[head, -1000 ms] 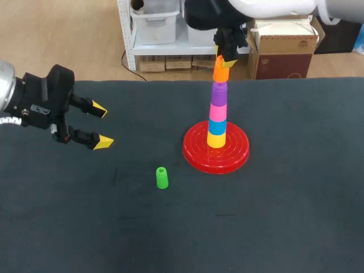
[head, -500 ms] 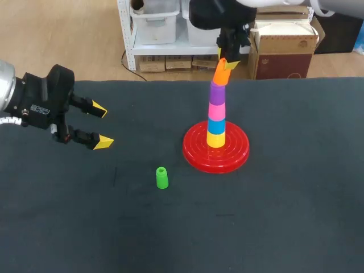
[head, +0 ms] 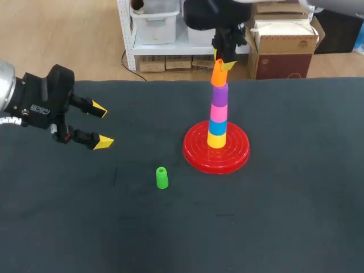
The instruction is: Pick up and stack the cylinders on the red base in this order: pink,purple,orange,green
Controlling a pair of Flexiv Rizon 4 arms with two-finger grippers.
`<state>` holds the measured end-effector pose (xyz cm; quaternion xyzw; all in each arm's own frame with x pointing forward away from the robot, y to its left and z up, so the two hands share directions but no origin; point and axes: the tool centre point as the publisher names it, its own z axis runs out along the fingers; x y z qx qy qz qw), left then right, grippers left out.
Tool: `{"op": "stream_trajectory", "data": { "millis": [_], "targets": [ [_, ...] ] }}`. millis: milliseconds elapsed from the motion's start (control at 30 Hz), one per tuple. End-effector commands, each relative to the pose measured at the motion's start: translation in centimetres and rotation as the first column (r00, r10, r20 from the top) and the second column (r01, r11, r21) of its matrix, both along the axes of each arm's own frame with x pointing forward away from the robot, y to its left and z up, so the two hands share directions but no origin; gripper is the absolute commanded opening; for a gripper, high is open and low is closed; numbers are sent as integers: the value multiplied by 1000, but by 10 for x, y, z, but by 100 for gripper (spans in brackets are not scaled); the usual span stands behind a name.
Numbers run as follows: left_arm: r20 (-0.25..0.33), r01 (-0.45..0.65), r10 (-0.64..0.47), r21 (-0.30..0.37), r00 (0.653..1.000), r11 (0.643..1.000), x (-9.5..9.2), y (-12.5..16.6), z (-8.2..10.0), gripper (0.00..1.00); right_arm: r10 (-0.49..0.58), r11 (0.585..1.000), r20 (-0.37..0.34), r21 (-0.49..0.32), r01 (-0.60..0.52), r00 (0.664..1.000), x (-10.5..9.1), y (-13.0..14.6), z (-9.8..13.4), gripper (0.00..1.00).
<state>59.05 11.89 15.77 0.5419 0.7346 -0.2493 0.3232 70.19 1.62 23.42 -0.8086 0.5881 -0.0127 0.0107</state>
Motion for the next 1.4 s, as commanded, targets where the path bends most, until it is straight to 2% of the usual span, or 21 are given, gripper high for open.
{"op": "stream_trajectory", "data": {
  "millis": [33, 367, 1000, 1267, 1400],
  "targets": [
    [4, 1, -1, -4, 1000, 1000, 0, 1, -1, 100, -1, 1000, -18, -17, 0, 1000, 4, 2, -3, 0],
    [4, 1, -1, -4, 1000, 1000, 0, 1, -1, 100, 3, 1000, -2, -24, -3, 1000, 0, -3, 6, 0],
    [4, 1, -1, -4, 1000, 1000, 0, 1, -1, 100, -10, 1000, -14, -30, 10, 1000, 5, -3, -10, 0],
    [4, 1, -1, -4, 1000, 1000, 0, 1, -1, 100, 46, 995, -52, -84, -51, 998, 9, 13, -14, 0],
    [4, 1, -1, -4, 1000, 1000, 0, 1, -1, 100, 44, 994, -81, -98, -52, 996, 10, 12, -23, 0]
  ]
}}
